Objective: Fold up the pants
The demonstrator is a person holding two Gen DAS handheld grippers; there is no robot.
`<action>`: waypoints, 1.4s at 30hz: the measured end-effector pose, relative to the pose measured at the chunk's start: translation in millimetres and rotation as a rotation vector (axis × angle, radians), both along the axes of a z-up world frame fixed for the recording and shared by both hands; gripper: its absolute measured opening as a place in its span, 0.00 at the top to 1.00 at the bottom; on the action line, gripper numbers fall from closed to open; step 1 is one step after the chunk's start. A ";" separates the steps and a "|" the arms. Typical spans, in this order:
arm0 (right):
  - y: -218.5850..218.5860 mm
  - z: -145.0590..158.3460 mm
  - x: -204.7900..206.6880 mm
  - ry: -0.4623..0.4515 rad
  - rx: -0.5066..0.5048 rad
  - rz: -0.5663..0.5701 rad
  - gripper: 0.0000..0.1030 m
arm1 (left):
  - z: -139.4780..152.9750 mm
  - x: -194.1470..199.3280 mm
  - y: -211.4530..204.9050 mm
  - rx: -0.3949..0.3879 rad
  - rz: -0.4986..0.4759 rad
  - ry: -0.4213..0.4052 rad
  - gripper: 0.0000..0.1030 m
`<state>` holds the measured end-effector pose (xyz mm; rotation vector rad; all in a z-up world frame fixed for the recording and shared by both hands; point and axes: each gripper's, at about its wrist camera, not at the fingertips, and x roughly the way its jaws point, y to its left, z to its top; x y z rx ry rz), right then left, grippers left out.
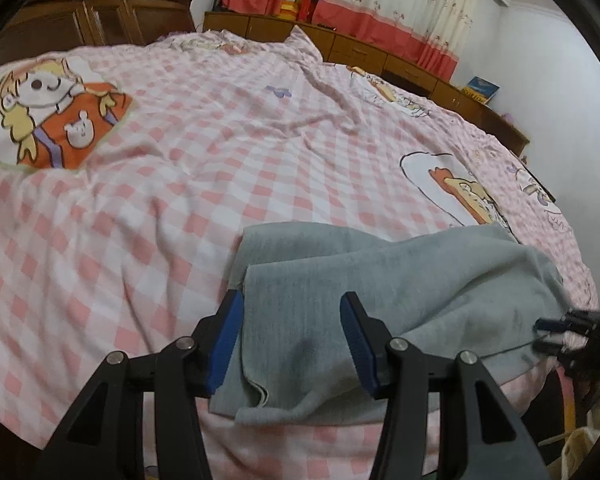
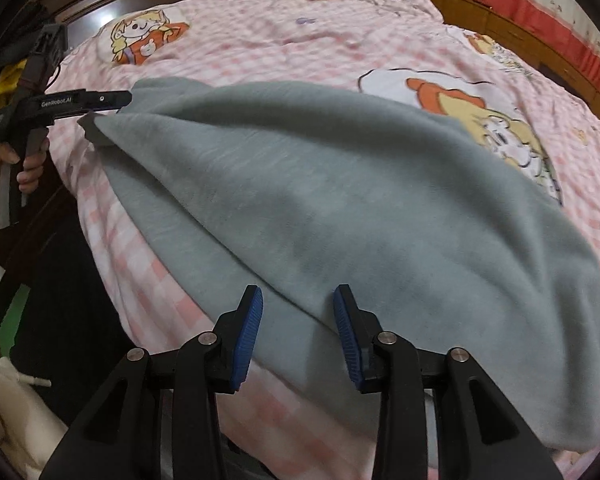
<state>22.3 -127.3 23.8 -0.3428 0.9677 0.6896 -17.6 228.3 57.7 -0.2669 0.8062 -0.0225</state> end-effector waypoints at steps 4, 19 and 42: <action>5.7 -4.4 5.9 -0.001 0.017 -0.012 0.58 | -8.2 4.1 1.6 -0.043 -0.003 0.004 0.49; 8.0 -10.8 7.4 -0.014 0.046 -0.031 0.56 | -17.3 0.6 8.0 -0.054 0.063 -0.005 0.55; 2.4 -5.2 18.0 0.014 0.135 -0.095 0.96 | -9.0 16.7 -27.0 -0.024 -0.020 -0.026 0.79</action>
